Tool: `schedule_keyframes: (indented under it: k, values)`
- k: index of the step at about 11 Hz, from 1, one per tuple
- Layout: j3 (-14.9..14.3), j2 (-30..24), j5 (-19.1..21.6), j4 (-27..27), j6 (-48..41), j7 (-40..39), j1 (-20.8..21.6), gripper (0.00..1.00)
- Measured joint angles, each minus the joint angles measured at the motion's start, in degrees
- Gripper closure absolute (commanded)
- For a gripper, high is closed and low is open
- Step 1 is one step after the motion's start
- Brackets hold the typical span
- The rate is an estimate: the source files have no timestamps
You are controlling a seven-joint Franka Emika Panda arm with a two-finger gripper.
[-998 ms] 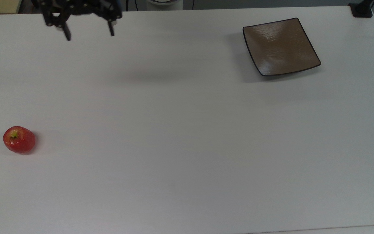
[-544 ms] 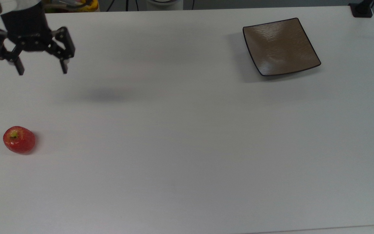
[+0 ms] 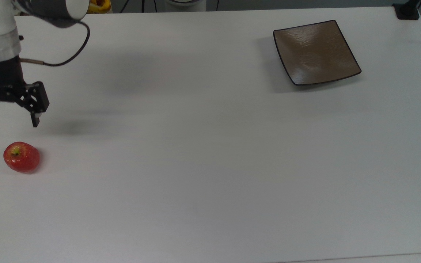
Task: Apples placed on a ceramic plate
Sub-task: 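Move the open gripper over the red apple and lower it, then close the gripper around the red apple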
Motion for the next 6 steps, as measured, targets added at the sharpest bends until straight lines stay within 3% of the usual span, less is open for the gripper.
schedule_keyframes:
  k: [6]
  values:
    - [0.00, 8.62, 0.03, 0.25, 13.15, 0.34, -1.11, 0.00]
